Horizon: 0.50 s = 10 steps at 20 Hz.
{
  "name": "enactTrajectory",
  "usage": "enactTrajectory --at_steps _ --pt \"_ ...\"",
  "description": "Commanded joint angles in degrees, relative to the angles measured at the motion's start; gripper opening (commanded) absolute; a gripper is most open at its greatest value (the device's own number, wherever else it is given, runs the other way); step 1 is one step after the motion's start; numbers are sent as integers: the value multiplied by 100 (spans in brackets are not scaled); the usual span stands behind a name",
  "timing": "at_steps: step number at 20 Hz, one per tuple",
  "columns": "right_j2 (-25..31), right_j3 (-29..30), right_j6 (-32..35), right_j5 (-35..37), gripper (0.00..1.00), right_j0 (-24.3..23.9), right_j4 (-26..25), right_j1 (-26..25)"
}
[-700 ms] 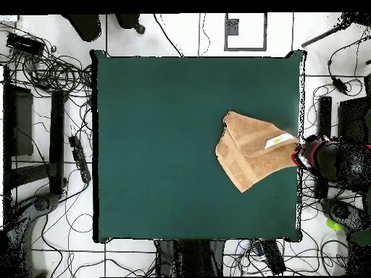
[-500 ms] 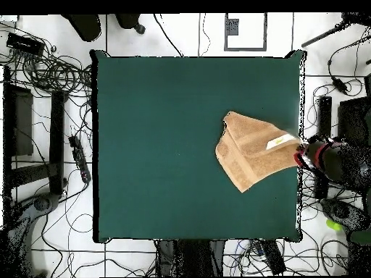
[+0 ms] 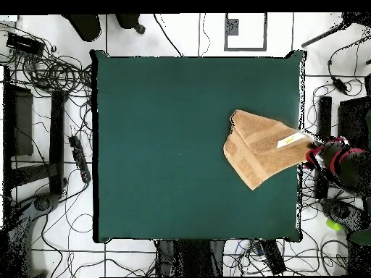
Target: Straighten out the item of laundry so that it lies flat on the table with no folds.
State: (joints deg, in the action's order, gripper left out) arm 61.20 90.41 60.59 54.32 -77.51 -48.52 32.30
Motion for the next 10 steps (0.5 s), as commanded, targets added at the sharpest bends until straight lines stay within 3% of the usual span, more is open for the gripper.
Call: enactTrajectory --at_steps 1,6,10 --pt "-704 754 1836 -692 0 727 40 806" --pt "-1890 1178 4113 -1041 0 1967 -528 2320" --pt "-3139 1142 6182 -893 0 3433 -1491 2750"
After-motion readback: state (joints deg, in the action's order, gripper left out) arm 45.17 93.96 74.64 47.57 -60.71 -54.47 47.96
